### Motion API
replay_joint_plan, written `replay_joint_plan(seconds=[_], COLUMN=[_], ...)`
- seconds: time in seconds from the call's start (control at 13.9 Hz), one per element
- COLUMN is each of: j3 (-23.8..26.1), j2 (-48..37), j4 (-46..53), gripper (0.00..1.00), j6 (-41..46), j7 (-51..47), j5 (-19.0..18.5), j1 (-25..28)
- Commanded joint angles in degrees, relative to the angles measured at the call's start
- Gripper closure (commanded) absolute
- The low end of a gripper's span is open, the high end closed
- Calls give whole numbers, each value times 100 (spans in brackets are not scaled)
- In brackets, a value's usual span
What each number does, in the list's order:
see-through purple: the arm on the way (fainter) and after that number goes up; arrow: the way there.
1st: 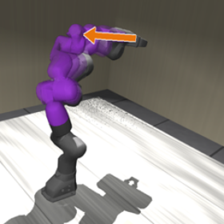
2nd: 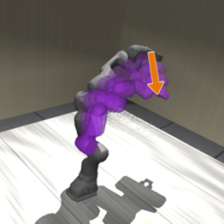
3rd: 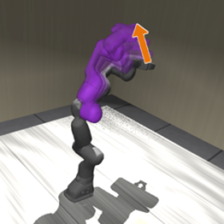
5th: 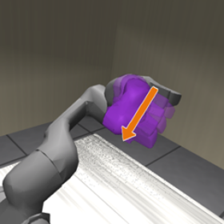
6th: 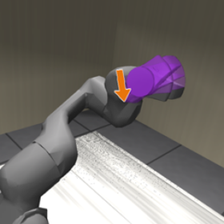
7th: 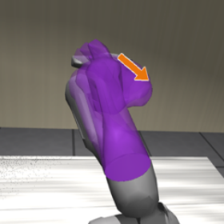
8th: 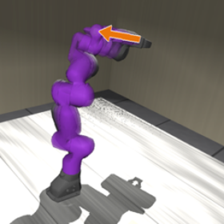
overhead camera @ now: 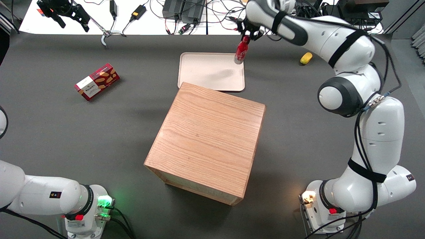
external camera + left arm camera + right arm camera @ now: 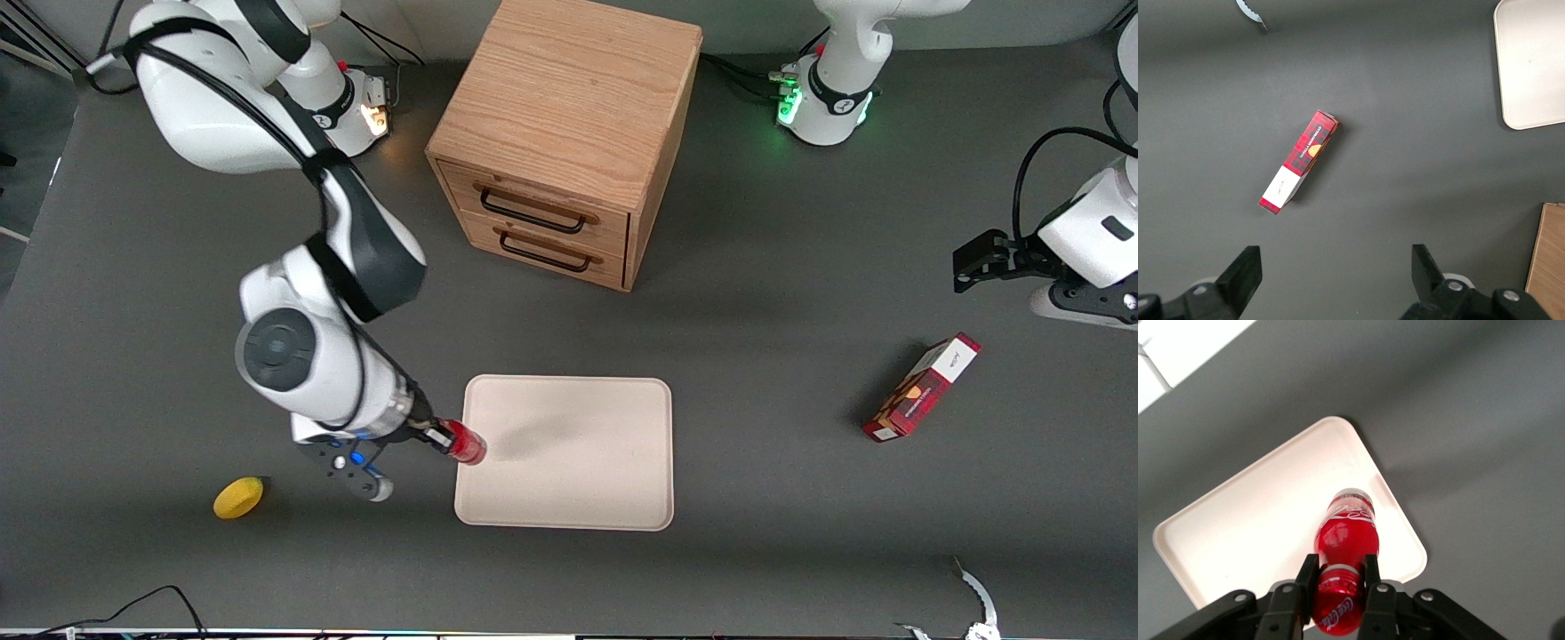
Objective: Place coke bottle on tray
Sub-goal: 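Lift the bottle and carry it over the cream tray's edge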
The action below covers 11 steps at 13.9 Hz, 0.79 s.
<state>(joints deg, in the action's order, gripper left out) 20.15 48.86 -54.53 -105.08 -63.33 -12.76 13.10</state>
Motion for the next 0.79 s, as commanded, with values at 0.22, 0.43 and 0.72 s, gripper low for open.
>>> replay_joint_plan(seconds=[0.22, 0.43, 0.72], j3=[341, 341, 262], j2=[-60, -17, 150], j4=[-505, -488, -479], gripper=[100, 100, 100], j6=[-136, -267, -882], j7=[-602, -505, -435], j5=[-358, -525, -543], j1=[-88, -106, -114])
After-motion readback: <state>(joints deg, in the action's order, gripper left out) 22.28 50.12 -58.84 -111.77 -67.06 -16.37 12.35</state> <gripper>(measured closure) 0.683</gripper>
